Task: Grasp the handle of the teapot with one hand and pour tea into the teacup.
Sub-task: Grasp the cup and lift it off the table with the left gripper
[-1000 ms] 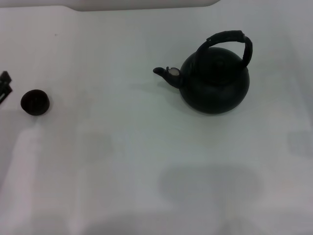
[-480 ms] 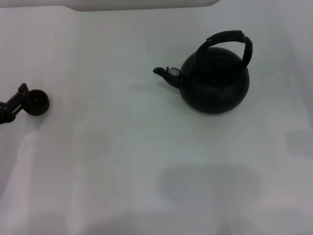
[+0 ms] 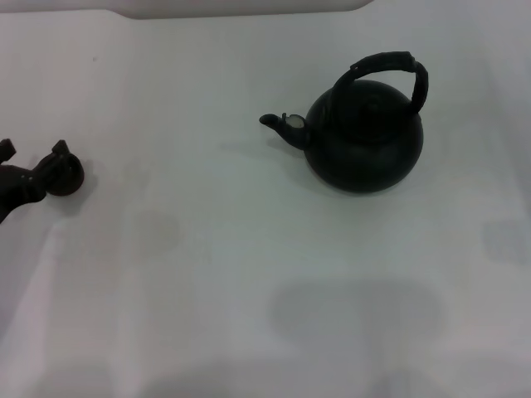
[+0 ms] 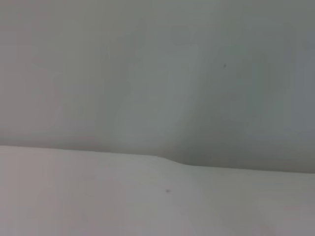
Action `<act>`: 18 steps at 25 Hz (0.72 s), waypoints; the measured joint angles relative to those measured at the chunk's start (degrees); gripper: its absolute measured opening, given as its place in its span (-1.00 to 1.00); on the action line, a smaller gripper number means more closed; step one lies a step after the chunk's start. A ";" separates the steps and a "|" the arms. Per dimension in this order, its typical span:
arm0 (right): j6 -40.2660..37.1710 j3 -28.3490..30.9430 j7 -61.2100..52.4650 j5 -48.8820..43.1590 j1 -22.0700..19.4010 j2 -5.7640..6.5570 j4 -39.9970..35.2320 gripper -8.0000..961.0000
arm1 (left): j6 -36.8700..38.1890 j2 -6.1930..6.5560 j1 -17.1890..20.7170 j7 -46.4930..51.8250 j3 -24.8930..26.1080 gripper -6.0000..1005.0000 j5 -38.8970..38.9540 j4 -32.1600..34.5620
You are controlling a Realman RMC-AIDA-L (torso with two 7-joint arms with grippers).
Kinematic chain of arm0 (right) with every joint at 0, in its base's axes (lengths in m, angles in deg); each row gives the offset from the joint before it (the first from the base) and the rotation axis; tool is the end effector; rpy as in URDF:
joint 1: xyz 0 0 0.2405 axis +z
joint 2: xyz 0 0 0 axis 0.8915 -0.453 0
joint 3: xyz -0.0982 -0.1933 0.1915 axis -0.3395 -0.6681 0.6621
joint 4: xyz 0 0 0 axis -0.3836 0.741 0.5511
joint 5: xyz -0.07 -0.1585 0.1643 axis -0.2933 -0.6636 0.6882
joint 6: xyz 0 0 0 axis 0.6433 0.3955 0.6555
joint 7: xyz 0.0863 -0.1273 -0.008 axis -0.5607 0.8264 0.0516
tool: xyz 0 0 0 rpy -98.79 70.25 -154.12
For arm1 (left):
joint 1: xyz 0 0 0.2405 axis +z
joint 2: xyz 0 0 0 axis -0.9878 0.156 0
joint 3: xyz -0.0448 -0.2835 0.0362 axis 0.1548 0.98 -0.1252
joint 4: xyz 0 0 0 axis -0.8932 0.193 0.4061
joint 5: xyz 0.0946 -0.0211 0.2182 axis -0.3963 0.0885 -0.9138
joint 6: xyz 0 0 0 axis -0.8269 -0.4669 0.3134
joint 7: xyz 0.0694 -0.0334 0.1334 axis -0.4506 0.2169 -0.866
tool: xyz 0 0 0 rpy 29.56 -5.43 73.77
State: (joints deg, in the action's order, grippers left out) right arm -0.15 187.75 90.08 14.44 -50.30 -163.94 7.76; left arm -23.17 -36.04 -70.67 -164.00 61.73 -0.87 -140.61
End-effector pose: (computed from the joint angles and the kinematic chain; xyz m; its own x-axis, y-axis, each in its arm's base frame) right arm 0.4701 0.2892 0.0348 0.6978 -0.0583 -0.7139 -0.7163 -0.0526 -0.6958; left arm -0.3950 0.2770 -0.0336 0.5964 0.3543 0.7203 0.8006 -0.1972 -0.5659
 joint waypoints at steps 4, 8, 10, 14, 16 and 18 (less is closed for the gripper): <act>0.69 -0.38 0.02 0.00 0.06 0.00 0.11 0.51 | -0.30 0.22 -1.85 1.36 0.09 0.76 -0.10 2.16; 1.39 -0.40 0.02 0.00 0.07 0.00 0.12 0.51 | -0.34 0.25 -3.35 2.11 0.14 0.76 -0.17 4.25; 1.60 -0.41 -0.01 0.04 0.07 0.00 0.11 0.51 | -0.35 0.26 -3.73 2.17 0.15 0.76 -0.21 4.91; 1.65 -0.41 -0.04 0.02 0.09 0.00 0.11 0.51 | -0.29 0.31 -4.10 2.52 -0.03 0.75 -0.35 5.80; 1.67 -0.41 -0.05 0.02 0.12 0.00 0.11 0.51 | -0.06 0.36 -4.13 3.60 -0.11 0.75 -1.46 5.93; 1.81 -0.41 -0.03 0.00 0.14 0.00 0.03 0.51 | 0.09 0.38 -4.14 4.97 0.07 0.76 -2.94 5.98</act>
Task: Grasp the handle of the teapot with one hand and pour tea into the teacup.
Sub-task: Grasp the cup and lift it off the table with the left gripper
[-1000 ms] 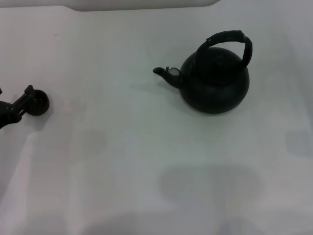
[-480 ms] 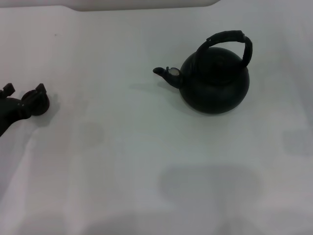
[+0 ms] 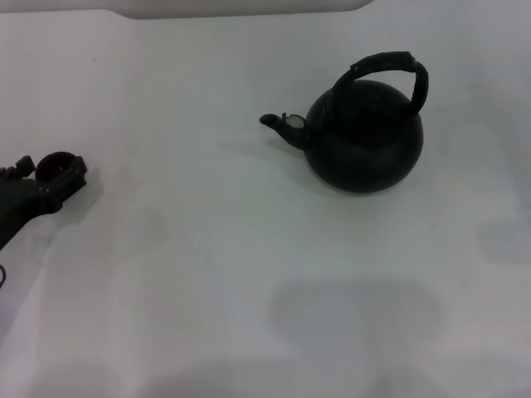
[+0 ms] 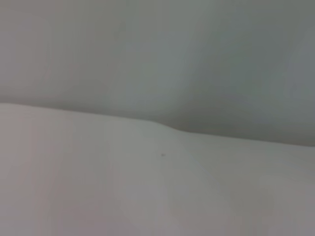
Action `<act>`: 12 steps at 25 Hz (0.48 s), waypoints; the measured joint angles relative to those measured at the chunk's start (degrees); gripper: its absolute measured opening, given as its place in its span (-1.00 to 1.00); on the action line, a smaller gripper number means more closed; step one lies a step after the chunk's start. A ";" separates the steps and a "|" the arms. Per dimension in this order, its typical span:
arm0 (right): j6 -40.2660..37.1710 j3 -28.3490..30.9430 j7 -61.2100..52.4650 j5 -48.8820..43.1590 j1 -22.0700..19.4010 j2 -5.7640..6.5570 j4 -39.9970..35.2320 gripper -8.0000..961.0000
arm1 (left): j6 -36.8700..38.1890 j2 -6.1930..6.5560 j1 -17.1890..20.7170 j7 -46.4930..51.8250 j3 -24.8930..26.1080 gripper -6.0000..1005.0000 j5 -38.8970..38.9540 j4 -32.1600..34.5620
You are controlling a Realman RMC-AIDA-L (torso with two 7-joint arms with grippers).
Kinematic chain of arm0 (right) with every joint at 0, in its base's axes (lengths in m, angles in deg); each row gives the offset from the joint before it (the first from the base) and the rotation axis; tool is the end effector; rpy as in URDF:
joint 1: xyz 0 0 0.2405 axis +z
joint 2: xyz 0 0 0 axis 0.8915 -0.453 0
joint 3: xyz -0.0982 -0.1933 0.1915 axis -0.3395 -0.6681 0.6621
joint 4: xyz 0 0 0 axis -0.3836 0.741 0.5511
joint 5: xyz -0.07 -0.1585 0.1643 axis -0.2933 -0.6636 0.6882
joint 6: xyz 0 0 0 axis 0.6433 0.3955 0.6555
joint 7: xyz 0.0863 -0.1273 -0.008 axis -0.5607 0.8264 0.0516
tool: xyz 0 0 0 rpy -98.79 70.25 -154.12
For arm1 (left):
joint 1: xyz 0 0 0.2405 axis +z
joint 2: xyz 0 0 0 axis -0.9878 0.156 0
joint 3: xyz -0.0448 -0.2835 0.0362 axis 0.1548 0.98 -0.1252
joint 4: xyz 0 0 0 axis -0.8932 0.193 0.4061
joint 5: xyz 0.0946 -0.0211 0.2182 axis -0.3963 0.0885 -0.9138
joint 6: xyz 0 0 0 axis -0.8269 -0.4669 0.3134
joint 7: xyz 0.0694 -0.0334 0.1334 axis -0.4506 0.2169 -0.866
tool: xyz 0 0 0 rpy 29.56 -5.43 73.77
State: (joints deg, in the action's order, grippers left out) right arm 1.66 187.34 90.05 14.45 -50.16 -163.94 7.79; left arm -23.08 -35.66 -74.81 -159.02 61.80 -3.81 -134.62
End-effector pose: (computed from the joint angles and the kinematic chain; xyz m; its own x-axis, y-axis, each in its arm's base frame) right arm 0.4641 0.2906 0.0352 0.6985 -0.0311 -0.7149 -0.7148 -0.0763 -0.6951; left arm -0.4063 0.2830 -0.0505 0.5566 0.4319 0.7097 0.8266 -0.2029 -0.5249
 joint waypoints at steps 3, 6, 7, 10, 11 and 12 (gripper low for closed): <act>0.40 0.00 0.08 -0.01 0.01 0.00 -0.18 0.51 | 0.10 0.00 -0.16 1.53 0.26 0.76 -1.56 0.42; 0.44 0.01 0.09 -0.01 -0.09 0.00 -0.24 0.51 | 0.13 -0.09 -0.22 1.71 0.79 0.75 -1.80 0.65; 0.45 0.01 0.10 -0.01 -0.12 0.00 -0.26 0.51 | 0.12 -0.13 -0.20 1.69 0.94 0.75 -1.81 0.66; 0.51 0.01 0.11 -0.01 -0.19 0.00 -0.30 0.51 | 0.00 -0.14 -0.22 1.57 0.97 0.75 -1.81 0.67; 0.57 0.01 0.11 -0.01 -0.22 0.00 -0.30 0.51 | 0.01 -0.13 -0.25 1.54 0.97 0.76 -1.81 0.68; 0.68 0.01 0.11 -0.01 -0.24 0.00 -0.30 0.51 | 0.05 -0.13 -0.29 1.51 0.97 0.76 -1.81 0.68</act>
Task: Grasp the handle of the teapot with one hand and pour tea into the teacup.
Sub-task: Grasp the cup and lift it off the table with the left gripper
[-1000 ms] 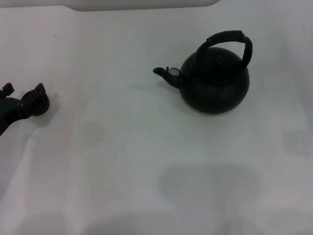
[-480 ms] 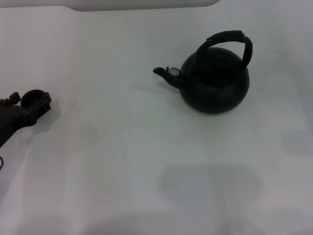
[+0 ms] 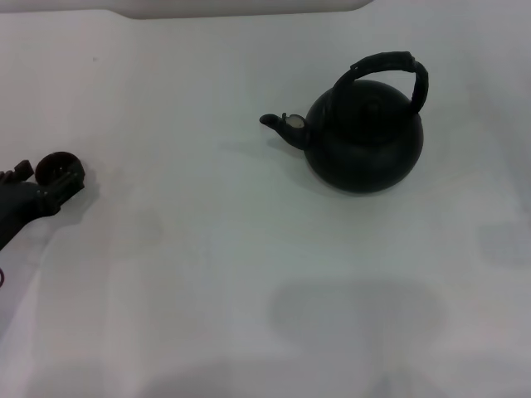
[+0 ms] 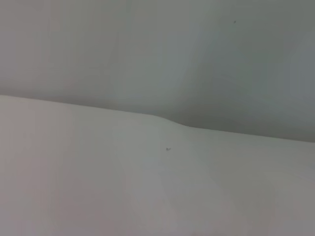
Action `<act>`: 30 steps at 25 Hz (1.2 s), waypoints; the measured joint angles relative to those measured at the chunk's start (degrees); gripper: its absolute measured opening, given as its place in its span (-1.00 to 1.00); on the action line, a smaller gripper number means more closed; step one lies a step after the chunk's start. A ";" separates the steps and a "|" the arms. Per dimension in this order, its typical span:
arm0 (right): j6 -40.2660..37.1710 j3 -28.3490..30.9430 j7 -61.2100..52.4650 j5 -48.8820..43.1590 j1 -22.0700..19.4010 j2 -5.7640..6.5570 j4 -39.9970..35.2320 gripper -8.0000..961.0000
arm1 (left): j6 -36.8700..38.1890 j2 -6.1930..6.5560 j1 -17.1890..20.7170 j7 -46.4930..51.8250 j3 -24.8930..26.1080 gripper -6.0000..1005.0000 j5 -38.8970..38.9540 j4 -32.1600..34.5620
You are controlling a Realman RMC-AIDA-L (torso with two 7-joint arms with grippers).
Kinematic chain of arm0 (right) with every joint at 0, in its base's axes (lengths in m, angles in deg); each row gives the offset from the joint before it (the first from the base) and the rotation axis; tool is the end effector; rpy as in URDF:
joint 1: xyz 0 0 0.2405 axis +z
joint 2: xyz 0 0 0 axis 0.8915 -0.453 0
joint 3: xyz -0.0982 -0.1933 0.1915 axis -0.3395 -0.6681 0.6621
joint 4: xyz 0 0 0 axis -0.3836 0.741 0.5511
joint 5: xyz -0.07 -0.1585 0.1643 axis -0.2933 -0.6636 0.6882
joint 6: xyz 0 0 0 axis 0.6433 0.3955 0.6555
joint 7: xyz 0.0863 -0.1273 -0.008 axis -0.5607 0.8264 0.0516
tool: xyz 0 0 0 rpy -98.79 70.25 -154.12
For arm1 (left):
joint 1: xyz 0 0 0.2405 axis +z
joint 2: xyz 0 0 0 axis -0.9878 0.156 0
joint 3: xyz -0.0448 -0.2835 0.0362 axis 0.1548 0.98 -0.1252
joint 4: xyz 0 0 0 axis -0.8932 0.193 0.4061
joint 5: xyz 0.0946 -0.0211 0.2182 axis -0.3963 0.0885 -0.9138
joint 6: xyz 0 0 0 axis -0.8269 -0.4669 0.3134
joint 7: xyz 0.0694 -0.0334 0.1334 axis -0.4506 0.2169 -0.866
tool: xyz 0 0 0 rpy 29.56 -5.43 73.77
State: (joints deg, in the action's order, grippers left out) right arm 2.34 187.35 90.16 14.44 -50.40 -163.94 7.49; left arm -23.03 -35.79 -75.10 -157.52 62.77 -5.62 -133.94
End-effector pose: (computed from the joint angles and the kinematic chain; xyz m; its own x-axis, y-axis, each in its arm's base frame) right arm 0.4639 0.2878 0.0345 0.6968 -0.0274 -0.7168 -0.7163 -0.0785 -0.6933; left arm -0.4106 0.2824 -0.0505 0.5496 0.4457 0.7066 0.8298 -0.1933 -0.5235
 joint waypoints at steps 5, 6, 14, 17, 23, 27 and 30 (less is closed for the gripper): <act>0.56 0.00 0.00 0.00 -0.24 0.00 0.00 0.51 | 0.19 0.03 -0.62 -0.07 0.00 0.76 0.00 0.37; 0.58 0.00 0.00 0.00 -0.29 0.00 0.00 0.51 | 0.22 0.03 -0.68 -0.07 0.00 0.76 0.00 0.48; 0.60 0.00 0.00 0.01 -0.56 -0.01 0.00 0.51 | 0.09 0.11 -2.44 0.23 -0.22 0.76 -1.46 2.05; 0.64 0.00 0.00 0.00 -0.55 -0.07 0.00 0.51 | 0.13 0.12 -2.86 0.36 -0.32 0.76 -1.49 2.52; 0.66 0.00 0.00 0.02 -0.54 -0.09 0.00 0.51 | 0.20 0.12 -3.04 1.04 -0.05 0.76 -1.49 3.00; 0.66 0.00 0.00 0.03 -0.36 -0.09 0.00 0.51 | 0.33 0.12 -3.04 1.12 -0.03 0.75 -1.49 3.02; 0.66 0.00 0.00 0.02 -0.22 -0.09 0.00 0.51 | 0.36 0.12 -3.02 1.12 -0.01 0.75 -1.49 2.90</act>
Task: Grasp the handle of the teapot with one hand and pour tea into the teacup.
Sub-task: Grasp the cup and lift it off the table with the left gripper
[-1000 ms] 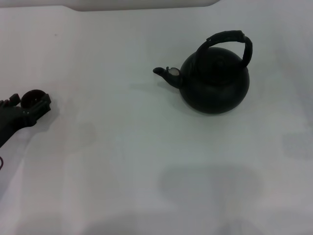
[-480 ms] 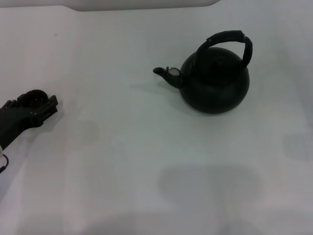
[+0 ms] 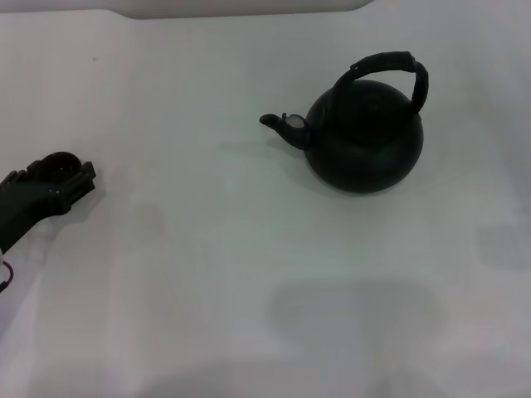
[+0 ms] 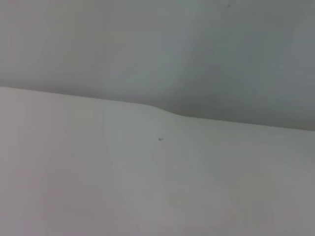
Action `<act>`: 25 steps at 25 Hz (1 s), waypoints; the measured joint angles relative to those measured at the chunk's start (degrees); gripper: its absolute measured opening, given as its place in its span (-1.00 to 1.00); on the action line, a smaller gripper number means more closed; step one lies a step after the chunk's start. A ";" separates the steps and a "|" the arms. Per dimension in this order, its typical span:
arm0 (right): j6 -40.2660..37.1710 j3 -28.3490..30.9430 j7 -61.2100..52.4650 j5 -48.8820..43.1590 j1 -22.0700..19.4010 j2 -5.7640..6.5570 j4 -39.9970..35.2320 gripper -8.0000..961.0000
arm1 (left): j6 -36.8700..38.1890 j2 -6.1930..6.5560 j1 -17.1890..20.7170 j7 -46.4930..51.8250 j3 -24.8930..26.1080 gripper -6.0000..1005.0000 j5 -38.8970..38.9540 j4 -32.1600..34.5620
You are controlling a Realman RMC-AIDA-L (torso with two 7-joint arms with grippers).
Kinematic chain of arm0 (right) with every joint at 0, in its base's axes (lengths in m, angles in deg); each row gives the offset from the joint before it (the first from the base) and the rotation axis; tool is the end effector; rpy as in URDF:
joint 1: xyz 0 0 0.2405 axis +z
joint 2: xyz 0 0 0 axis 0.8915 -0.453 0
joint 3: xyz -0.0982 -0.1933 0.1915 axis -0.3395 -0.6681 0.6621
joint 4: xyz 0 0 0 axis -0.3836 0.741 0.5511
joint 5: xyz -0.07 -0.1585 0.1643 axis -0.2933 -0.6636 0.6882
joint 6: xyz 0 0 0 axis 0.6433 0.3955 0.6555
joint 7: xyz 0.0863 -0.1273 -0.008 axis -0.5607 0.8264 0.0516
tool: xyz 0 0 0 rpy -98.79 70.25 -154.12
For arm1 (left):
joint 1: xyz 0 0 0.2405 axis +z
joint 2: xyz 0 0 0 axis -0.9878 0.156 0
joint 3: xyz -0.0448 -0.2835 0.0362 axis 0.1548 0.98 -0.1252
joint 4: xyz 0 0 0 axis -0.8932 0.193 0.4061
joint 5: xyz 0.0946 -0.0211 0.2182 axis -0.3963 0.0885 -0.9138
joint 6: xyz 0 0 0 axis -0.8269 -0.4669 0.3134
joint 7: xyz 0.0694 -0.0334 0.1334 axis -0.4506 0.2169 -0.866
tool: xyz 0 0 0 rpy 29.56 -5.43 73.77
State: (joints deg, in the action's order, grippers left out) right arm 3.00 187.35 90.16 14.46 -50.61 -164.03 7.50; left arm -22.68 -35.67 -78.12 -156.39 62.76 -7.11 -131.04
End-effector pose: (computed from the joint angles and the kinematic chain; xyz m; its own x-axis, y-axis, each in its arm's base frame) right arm 0.4630 0.2860 0.0342 0.6952 -0.0199 -0.7186 -0.7174 -0.0815 -0.6918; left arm -0.4110 0.2921 -0.0587 0.5561 0.4705 0.6851 0.8252 -0.2148 -0.5224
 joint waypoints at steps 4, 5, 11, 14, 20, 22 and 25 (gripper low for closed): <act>0.00 0.00 0.00 -0.01 0.02 0.00 0.00 0.51 | 0.13 0.00 0.00 0.00 0.01 0.75 0.00 -0.10; 0.00 0.00 0.00 -0.01 0.03 0.00 0.00 0.51 | 0.47 0.00 -0.01 0.07 0.01 0.75 0.00 -0.14; 0.00 0.00 0.00 -0.02 0.02 0.00 0.00 0.51 | 2.19 0.07 -0.79 2.79 -0.08 0.74 -2.25 -0.21; -0.01 0.00 0.00 -0.02 -0.01 0.00 0.00 0.51 | 2.27 0.08 -1.12 4.32 0.11 0.74 -4.18 -0.35; -0.01 0.00 0.00 0.00 0.04 0.00 0.00 0.51 | 2.23 0.07 -1.15 4.98 0.00 0.69 -5.35 -1.01; -0.05 0.00 0.00 0.02 0.04 0.00 0.00 0.51 | 2.04 0.07 -1.01 4.98 0.00 0.67 -5.77 -1.41; -0.09 0.00 0.00 0.04 0.07 0.03 0.00 0.51 | 1.78 0.02 -0.42 4.99 -0.06 0.65 -6.49 -2.46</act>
State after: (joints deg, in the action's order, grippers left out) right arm 2.91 187.35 90.16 14.50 -50.54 -164.00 7.49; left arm -20.90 -35.65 -78.55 -151.41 62.70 -13.60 -133.50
